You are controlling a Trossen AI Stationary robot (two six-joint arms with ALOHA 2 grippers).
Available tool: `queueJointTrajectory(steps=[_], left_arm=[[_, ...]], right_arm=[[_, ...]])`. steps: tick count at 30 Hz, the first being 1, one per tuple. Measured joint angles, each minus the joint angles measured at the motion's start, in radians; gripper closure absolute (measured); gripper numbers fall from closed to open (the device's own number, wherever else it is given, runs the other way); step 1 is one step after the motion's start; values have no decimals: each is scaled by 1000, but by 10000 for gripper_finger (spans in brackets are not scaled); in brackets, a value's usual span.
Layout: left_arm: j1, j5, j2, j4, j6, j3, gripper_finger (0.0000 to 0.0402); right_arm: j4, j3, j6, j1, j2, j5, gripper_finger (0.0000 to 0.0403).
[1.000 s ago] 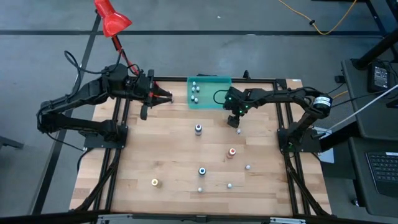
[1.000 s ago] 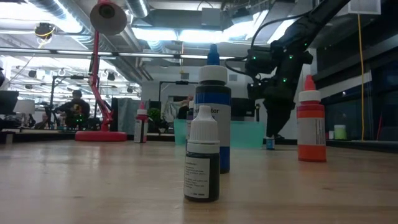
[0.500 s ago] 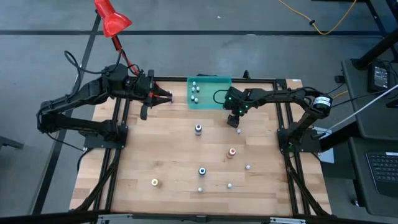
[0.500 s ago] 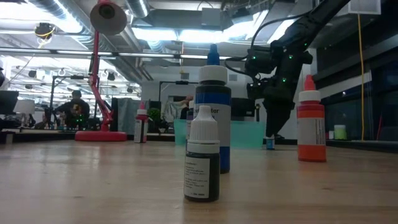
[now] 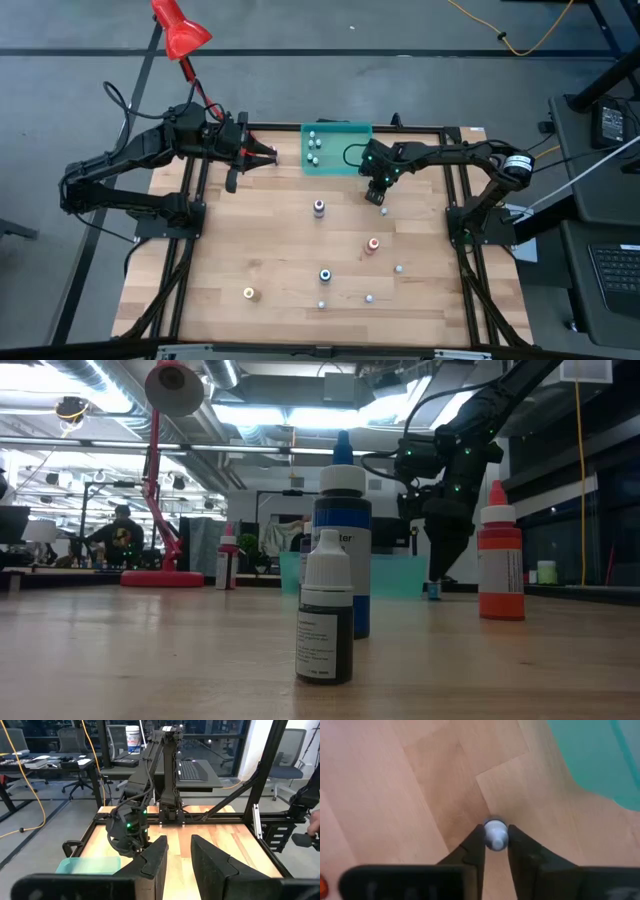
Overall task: Pick & Place food coloring
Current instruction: Put the small blue food coloring bottle into the green bin
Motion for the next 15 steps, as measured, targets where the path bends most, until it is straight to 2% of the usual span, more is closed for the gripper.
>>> queueJointTrajectory(steps=[7,10,15], left_arm=[[0,0,0,0,1,0,320],[0,0,0,0,4,0,320],[0,0,0,0,10,0,320]], right_arm=[[-60,31,0,1,1,-138,346],[-145,102,-27,4,1,-170,346],[-285,291,-124,15,1,-154,346]])
